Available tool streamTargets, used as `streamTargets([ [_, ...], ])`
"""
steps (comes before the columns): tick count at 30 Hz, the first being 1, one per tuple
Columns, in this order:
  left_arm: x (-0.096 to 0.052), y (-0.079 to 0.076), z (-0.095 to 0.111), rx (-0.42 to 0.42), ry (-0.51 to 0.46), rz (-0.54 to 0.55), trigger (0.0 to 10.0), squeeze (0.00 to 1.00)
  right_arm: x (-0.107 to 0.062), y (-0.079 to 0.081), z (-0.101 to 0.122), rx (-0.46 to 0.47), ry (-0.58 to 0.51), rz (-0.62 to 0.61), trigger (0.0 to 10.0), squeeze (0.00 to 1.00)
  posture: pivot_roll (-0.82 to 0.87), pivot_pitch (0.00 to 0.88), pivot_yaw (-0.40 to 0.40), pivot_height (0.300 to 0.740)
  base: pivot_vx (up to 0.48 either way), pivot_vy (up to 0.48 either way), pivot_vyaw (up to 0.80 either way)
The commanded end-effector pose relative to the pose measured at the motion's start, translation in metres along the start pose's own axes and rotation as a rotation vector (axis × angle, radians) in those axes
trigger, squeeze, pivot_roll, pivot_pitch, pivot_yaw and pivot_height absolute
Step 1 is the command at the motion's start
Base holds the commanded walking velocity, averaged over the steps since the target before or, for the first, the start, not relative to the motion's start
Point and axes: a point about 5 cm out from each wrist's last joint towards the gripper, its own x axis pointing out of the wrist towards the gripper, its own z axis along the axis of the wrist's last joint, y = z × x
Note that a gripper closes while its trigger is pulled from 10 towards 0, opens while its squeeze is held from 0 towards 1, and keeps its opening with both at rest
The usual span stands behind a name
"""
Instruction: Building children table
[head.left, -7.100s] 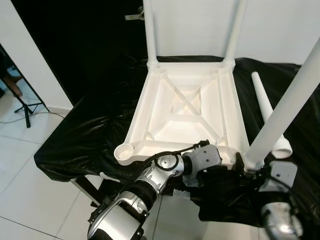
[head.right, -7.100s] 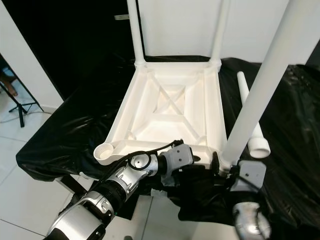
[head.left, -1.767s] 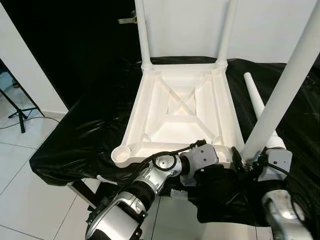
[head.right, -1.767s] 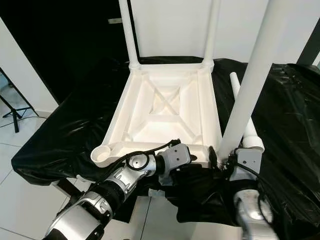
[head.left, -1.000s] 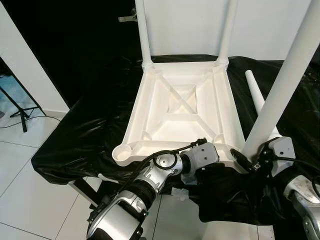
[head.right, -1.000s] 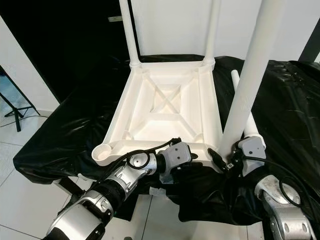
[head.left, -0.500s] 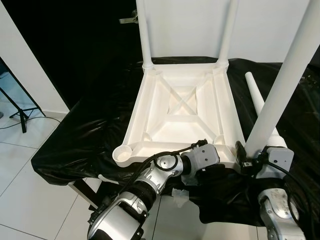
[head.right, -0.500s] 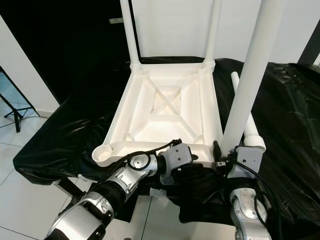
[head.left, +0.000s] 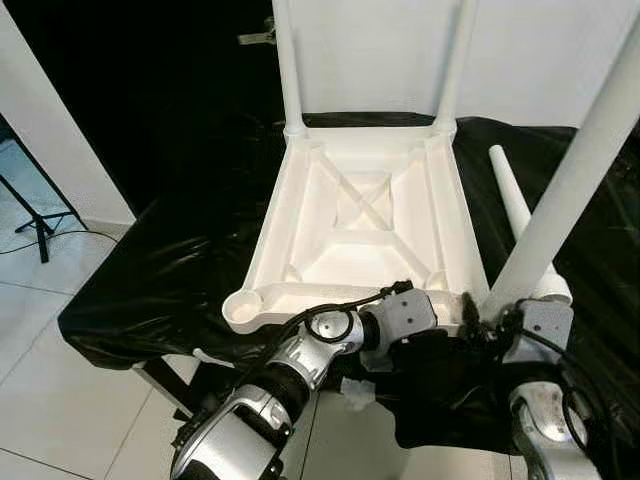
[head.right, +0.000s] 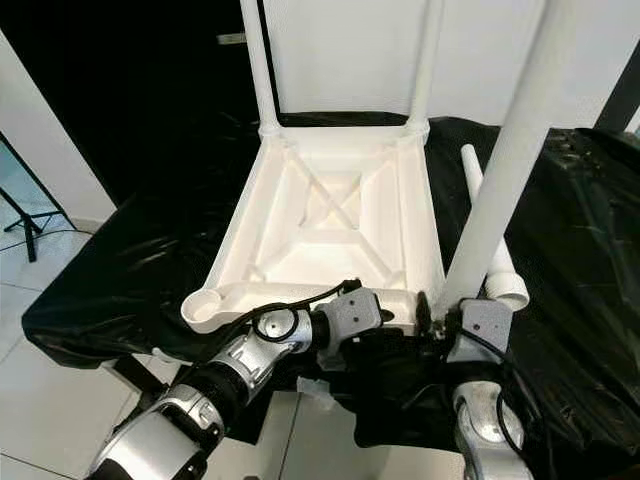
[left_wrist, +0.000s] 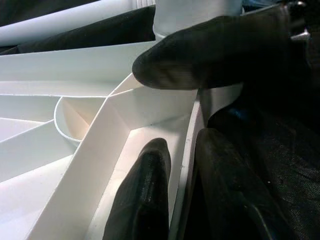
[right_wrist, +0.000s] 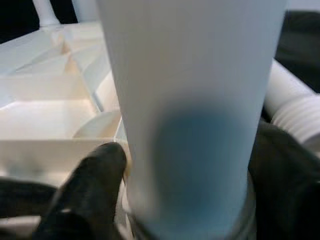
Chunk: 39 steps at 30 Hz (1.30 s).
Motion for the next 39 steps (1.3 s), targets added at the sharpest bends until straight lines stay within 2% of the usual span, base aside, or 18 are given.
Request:
streamTargets([
  [1, -0.003, -0.022, -0.031, -0.085, 0.123, -0.079, 10.0, 0.0, 0.001, -0.001, -0.004, 0.012, 0.022, 0.047, 10.0, 1.0, 0.06, 0.0, 0.04, 0.74, 0.0, 0.0, 0.0],
  [2, -0.003, -0.022, -0.031, -0.085, 0.123, -0.079, 10.0, 0.0, 0.001, -0.001, -0.004, 0.012, 0.022, 0.047, 10.0, 1.0, 0.06, 0.0, 0.04, 0.74, 0.0, 0.0, 0.0],
  [3, -0.002, -0.022, -0.031, -0.085, 0.122, -0.081, 10.0, 0.0, 0.006, -0.009, -0.002, -0.006, 0.02, 0.109, 10.0, 0.0, 0.05, 0.0, 0.041, 0.74, 0.0, 0.0, 0.0],
  [6, -0.002, -0.023, -0.031, -0.085, 0.122, -0.084, 10.0, 0.0, 0.014, -0.025, 0.003, -0.07, 0.023, 0.25, 10.0, 0.0, 0.05, 0.0, 0.047, 0.74, 0.0, 0.0, 0.0],
  [14, -0.003, -0.022, -0.031, -0.079, 0.128, -0.086, 10.0, 0.0, 0.019, -0.03, 0.008, -0.176, 0.049, 0.519, 10.0, 0.0, 0.05, 0.0, 0.048, 0.74, 0.0, 0.0, 0.0],
  [15, -0.003, -0.022, -0.031, -0.078, 0.127, -0.085, 10.0, 0.0, 0.019, -0.031, 0.008, -0.18, 0.057, 0.546, 9.2, 0.0, 0.05, 0.0, 0.047, 0.74, 0.0, 0.0, 0.0],
  [16, -0.003, -0.022, -0.031, -0.078, 0.127, -0.085, 10.0, 0.0, 0.019, -0.031, 0.008, -0.18, 0.057, 0.546, 9.2, 0.0, 0.05, 0.0, 0.047, 0.74, 0.0, 0.0, 0.0],
  [17, -0.003, -0.021, -0.031, -0.077, 0.127, -0.085, 10.0, 0.0, 0.019, -0.031, 0.008, -0.182, 0.062, 0.573, 1.5, 0.0, 0.05, 0.0, 0.047, 0.74, 0.0, 0.0, 0.0],
  [18, -0.003, -0.021, -0.031, -0.077, 0.127, -0.085, 10.0, 0.0, 0.019, -0.031, 0.008, -0.182, 0.062, 0.573, 1.5, 0.0, 0.05, 0.0, 0.047, 0.74, 0.0, 0.0, 0.0],
  [19, -0.003, -0.02, -0.03, -0.075, 0.127, -0.082, 10.0, 0.0, 0.018, -0.03, 0.007, -0.18, 0.092, 0.65, 0.0, 0.0, 0.05, 0.0, 0.046, 0.74, 0.0, 0.0, 0.0],
  [30, -0.003, -0.019, -0.031, -0.072, 0.129, -0.082, 10.0, 0.0, 0.011, -0.03, -0.002, -0.136, 0.15, 0.661, 0.0, 0.0, 0.05, 0.0, 0.051, 0.74, 0.0, 0.0, 0.0],
  [32, -0.004, -0.019, -0.03, -0.07, 0.129, -0.084, 10.0, 0.0, 0.01, -0.026, -0.008, -0.117, 0.145, 0.513, 0.0, 0.0, 0.05, 0.0, 0.049, 0.74, 0.0, 0.0, 0.0],
  [33, -0.004, -0.019, -0.03, -0.07, 0.129, -0.084, 10.0, 0.0, 0.01, -0.026, -0.008, -0.117, 0.145, 0.513, 0.0, 0.0, 0.05, 0.0, 0.049, 0.74, 0.0, 0.0, 0.0],
  [35, -0.003, -0.018, -0.029, -0.071, 0.126, -0.08, 10.0, 0.0, 0.001, -0.022, -0.015, -0.068, 0.115, 0.199, 0.0, 0.0, 0.05, 0.0, 0.047, 0.74, 0.0, 0.0, 0.0],
  [36, -0.003, -0.018, -0.029, -0.071, 0.126, -0.08, 10.0, 0.0, 0.001, -0.022, -0.015, -0.068, 0.115, 0.199, 0.0, 0.0, 0.05, 0.0, 0.047, 0.74, 0.0, 0.0, 0.0],
  [37, -0.003, -0.018, -0.029, -0.069, 0.126, -0.08, 10.0, 0.0, -0.004, -0.019, -0.016, -0.041, 0.108, 0.088, 0.0, 0.0, 0.05, 0.0, 0.05, 0.74, 0.0, 0.0, 0.0],
  [38, -0.003, -0.018, -0.029, -0.069, 0.126, -0.08, 10.0, 0.0, -0.004, -0.019, -0.016, -0.041, 0.108, 0.088, 0.0, 0.0, 0.05, 0.0, 0.05, 0.74, 0.0, 0.0, 0.0],
  [39, -0.003, -0.019, -0.029, -0.07, 0.125, -0.081, 10.0, 0.0, -0.008, -0.017, -0.017, -0.026, 0.101, 0.014, 0.0, 0.0, 0.05, 0.0, 0.05, 0.74, 0.0, 0.0, 0.0],
])
